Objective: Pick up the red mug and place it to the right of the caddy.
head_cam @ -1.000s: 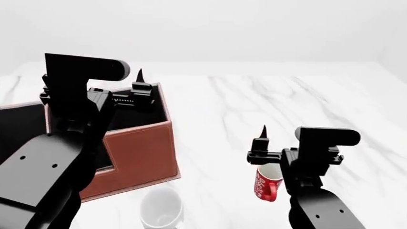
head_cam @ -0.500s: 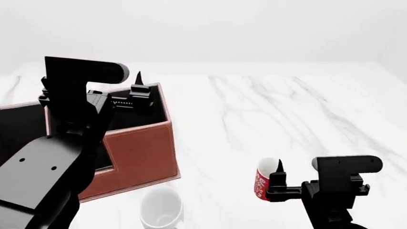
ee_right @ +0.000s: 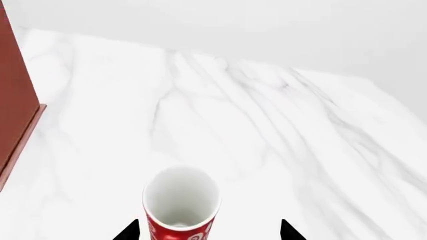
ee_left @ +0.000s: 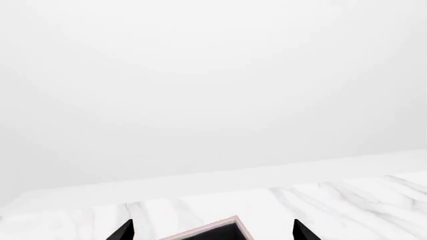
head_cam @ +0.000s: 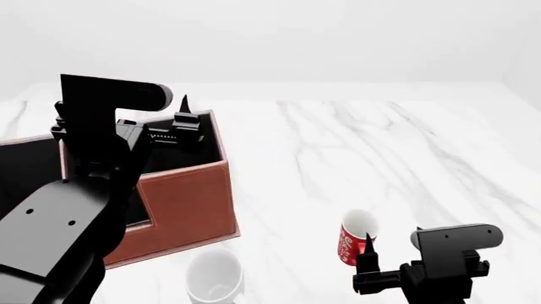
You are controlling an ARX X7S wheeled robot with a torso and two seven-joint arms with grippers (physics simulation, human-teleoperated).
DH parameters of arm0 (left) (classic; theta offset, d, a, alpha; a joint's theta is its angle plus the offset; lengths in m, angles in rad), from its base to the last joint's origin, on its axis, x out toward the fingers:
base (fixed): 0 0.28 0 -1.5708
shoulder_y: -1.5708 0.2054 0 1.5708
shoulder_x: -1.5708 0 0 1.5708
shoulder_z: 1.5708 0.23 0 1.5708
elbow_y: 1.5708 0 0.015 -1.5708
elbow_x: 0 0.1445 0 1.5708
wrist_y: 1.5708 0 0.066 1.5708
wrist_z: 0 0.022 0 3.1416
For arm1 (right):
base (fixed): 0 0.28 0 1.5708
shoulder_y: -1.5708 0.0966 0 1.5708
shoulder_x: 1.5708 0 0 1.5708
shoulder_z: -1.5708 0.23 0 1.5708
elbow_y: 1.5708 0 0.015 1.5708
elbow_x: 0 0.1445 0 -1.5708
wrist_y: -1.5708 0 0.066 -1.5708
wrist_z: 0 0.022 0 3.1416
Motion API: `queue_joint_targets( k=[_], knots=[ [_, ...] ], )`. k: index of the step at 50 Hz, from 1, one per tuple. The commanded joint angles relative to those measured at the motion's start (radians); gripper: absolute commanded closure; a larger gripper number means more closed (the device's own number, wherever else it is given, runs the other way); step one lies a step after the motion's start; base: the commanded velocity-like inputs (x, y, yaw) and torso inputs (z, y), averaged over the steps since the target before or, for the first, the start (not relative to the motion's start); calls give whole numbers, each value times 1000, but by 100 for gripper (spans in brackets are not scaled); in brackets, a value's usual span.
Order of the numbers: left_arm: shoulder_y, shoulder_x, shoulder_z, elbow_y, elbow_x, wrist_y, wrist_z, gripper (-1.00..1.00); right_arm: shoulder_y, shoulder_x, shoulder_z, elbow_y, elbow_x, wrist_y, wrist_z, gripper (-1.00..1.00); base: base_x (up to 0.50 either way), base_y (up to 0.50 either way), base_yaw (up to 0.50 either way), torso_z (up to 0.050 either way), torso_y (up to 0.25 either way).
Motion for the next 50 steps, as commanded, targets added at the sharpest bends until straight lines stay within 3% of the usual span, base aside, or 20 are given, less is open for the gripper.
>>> queue_joint_targets(
  k=[1, 14, 31, 50],
  knots=[
    [-2, -3, 2, 0, -5, -1, -5, -100, -29, 3, 57, -73, 63, 0, -28, -100, 0, 0, 0, 0, 0],
    [-2, -5, 3, -2, -11, 1, -10, -100, -52, 18, 121, -170, 141, 55, -36, -100, 0, 0, 0, 0, 0],
    [-2, -10, 2, -2, -19, 2, -16, -100, -45, 46, -50, -28, 59, 87, -8, -100, 0, 0, 0, 0, 0],
    [-1, -13, 4, -2, -29, 2, -23, -100, 27, 15, -109, 94, 26, 57, 4, -100, 0, 0, 0, 0, 0]
  ],
)
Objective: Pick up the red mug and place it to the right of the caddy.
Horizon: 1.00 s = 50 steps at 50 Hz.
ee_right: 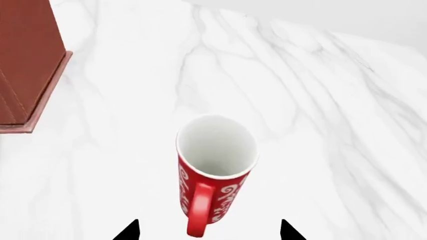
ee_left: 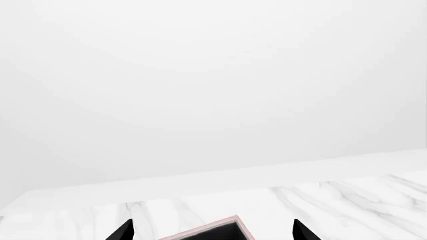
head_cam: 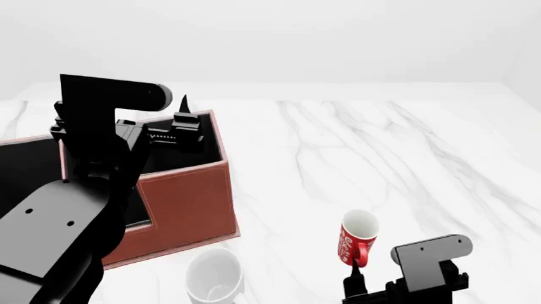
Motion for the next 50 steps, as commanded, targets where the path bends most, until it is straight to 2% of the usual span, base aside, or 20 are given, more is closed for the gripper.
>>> queue_joint_targets(
  k=[1, 23, 50],
  knots=[
    [-2, -3, 1, -2, -6, 0, -4, -100, 51, -21, -43, 78, -18, -7, 8, -100, 0, 0, 0, 0, 0],
    [3, -8, 4, -10, -15, 10, -9, -100, 165, -79, -137, 356, -77, -65, 3, -100, 0, 0, 0, 0, 0],
    [5, -13, 8, -16, -26, 17, -19, -100, 220, -103, -160, 473, -73, -67, -8, -100, 0, 0, 0, 0, 0]
  ],
)
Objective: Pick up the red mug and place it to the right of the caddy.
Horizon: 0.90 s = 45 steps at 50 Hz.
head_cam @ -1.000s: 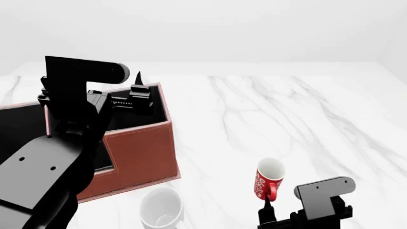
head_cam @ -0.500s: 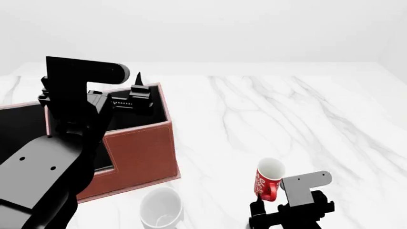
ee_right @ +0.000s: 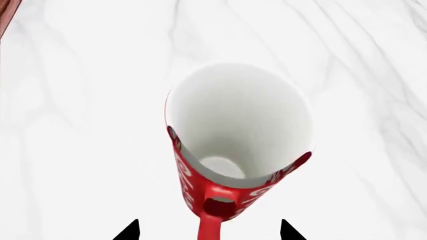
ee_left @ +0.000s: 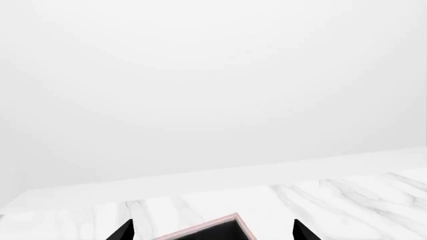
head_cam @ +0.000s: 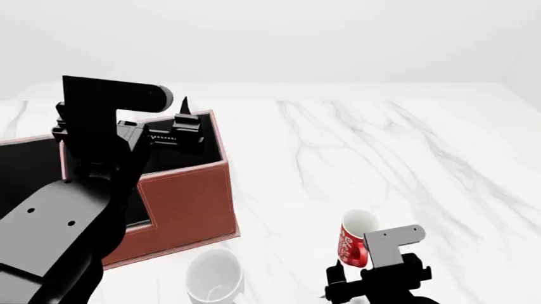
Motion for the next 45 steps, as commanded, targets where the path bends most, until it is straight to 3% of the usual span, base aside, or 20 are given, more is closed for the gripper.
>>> queue_joint_targets(
  k=[1, 2, 21, 27, 35, 45],
  knots=[
    [2, -2, 3, -4, -4, 5, -4, -100, 14, -7, -6, 38, -4, -11, 2, -100, 0, 0, 0, 0, 0],
    [3, -2, 2, -4, -5, 5, -4, -100, 13, -8, -4, 38, -6, -15, 5, 100, 0, 0, 0, 0, 0],
    [11, -6, 5, -11, -11, 19, -10, -100, 9, -2, -4, 19, -8, -24, 21, 100, 0, 0, 0, 0, 0],
    [11, -7, 4, -11, -13, 21, -12, -100, 16, 18, 10, -91, -8, -19, 42, 100, 0, 0, 0, 0, 0],
    [3, -9, 9, -20, -16, 22, -12, -100, 150, 24, 28, -215, 46, 51, 21, 100, 0, 0, 0, 0, 0],
    [-5, -10, 15, -40, -19, 31, -11, -100, 353, -50, -191, 52, -47, -64, -61, 100, 0, 0, 0, 0, 0]
  ],
)
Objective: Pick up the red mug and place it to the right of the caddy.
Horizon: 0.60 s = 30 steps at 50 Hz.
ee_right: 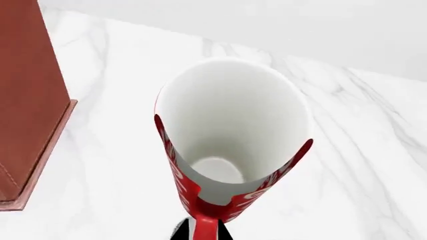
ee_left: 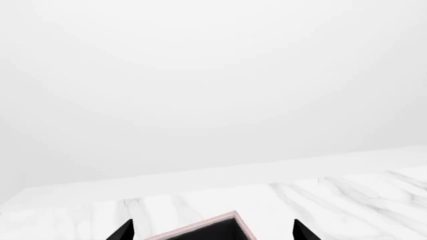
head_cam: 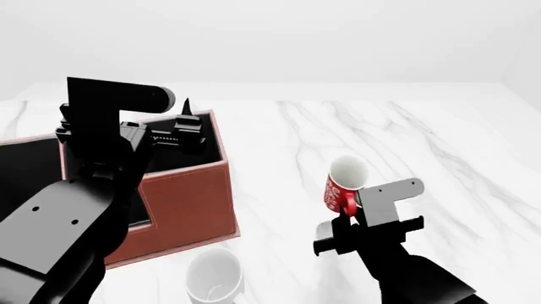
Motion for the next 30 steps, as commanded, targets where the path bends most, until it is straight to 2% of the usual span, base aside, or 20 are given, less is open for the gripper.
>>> queue_joint_targets(
  k=[1, 8, 13, 21, 24, 30],
  knots=[
    [-11, -2, 4, -14, -5, 3, 0, -100, 204, -61, -150, 173, -57, -54, -80, 100, 0, 0, 0, 0, 0],
    [-7, -4, 9, -25, -6, 16, 2, -100, 362, -171, -231, 465, -108, -157, -126, 100, 0, 0, 0, 0, 1],
    [-6, -7, 8, -34, -7, 25, 5, -100, 398, -216, -286, 598, -155, -296, -149, 100, 0, 0, 0, 0, 0],
    [-4, -10, 8, -41, -11, 30, 6, -100, 473, -317, -322, 880, -178, -410, -136, 100, 0, 0, 0, 0, 0],
    [-1, -10, 12, -50, -10, 40, 8, -100, 516, -334, -350, 987, -125, -448, -123, 100, 0, 0, 0, 0, 3],
    [-2, -12, 12, -47, -15, 35, 7, -100, 599, -335, -580, 1191, 123, -603, -48, 100, 0, 0, 0, 0, 0]
  ],
)
